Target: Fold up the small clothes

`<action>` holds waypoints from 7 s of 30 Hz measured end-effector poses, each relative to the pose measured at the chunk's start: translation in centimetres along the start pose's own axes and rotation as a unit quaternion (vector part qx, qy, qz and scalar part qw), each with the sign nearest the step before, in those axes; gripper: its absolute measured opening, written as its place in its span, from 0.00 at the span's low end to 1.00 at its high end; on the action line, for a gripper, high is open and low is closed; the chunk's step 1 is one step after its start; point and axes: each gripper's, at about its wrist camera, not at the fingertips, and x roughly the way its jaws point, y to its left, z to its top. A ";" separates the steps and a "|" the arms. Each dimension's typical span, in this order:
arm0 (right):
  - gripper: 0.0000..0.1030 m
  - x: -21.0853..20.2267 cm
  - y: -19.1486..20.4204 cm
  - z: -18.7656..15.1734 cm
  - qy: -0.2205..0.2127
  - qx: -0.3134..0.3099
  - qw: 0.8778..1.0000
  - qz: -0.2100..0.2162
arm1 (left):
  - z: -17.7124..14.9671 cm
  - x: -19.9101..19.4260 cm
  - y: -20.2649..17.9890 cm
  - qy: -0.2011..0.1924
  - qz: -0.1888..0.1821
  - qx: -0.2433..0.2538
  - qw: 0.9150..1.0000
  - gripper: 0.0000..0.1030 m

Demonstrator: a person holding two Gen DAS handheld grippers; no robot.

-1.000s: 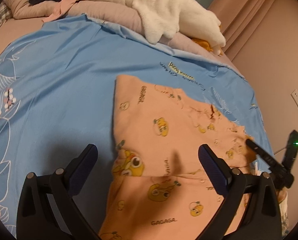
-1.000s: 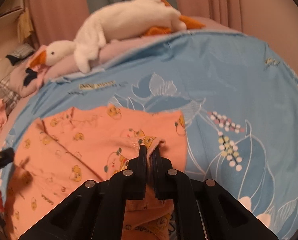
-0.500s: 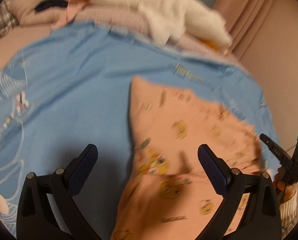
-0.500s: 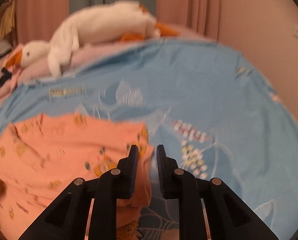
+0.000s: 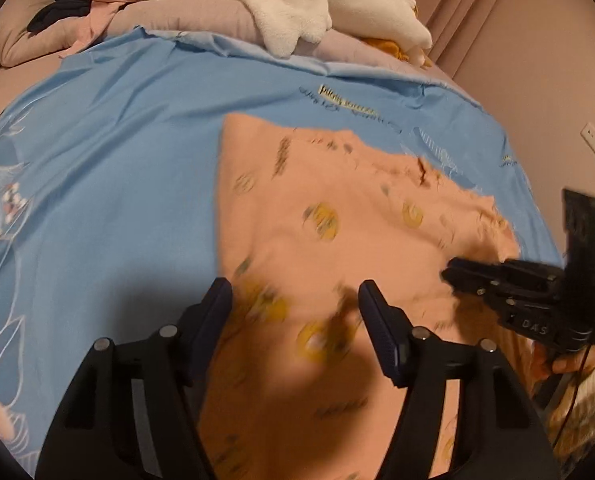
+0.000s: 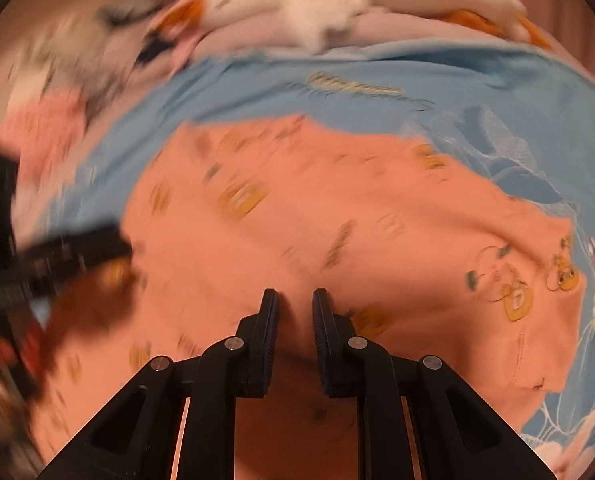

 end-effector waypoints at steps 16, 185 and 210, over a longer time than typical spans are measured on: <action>0.18 1.6 0.0 7.6 -0.012 -0.121 0.992 -0.025 | 2.5 -4.2 -1.9 -0.090 -0.069 0.005 0.994 0.69; 0.15 3.6 6.9 13.1 -0.067 -0.092 0.992 0.053 | -0.9 -9.9 4.7 -0.104 -0.075 -0.085 0.988 0.82; 0.36 -11.1 -3.6 -5.8 -0.093 0.107 0.987 -0.069 | -1.1 -7.9 -4.0 -0.061 0.045 0.050 0.996 0.84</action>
